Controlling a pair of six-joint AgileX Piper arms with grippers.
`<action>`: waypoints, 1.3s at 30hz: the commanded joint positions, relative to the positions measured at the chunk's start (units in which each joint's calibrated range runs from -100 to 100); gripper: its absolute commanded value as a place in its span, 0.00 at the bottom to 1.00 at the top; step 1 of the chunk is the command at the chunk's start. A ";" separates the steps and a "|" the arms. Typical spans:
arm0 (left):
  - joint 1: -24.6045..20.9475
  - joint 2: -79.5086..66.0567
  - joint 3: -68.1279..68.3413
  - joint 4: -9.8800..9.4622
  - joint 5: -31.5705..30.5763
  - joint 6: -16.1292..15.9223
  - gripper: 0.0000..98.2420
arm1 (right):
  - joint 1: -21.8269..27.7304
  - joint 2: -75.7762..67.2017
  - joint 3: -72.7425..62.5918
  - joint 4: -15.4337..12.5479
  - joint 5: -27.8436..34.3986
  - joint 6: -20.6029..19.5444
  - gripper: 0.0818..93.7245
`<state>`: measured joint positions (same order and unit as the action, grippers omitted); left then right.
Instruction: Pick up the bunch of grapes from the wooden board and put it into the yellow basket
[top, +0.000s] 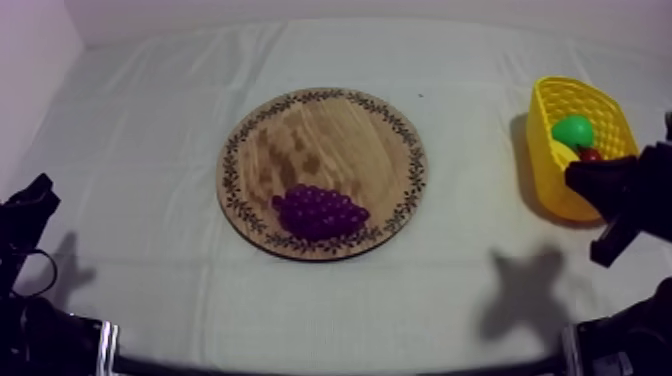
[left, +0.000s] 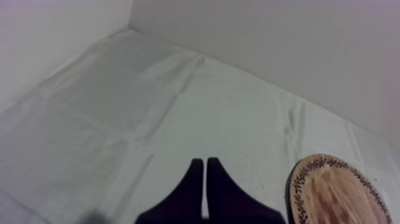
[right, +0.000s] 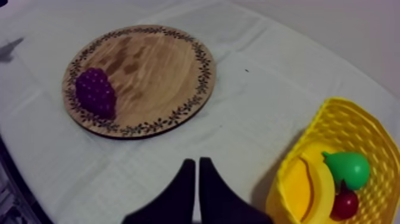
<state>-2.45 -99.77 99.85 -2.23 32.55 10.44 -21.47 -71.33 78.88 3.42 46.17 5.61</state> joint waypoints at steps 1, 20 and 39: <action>0.02 0.03 0.04 -0.04 0.03 -0.01 0.00 | -0.86 11.72 -13.42 -0.34 4.84 1.17 0.00; 0.02 0.03 0.04 -0.04 0.03 -0.01 0.00 | -11.69 59.39 -56.65 0.49 29.80 10.66 0.01; 0.02 0.03 0.04 -0.04 0.03 -0.01 0.00 | -15.24 83.21 -80.98 0.43 41.24 10.03 0.37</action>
<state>-2.45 -99.77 99.85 -2.23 32.55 10.44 -36.75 11.87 -2.09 3.70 87.27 15.82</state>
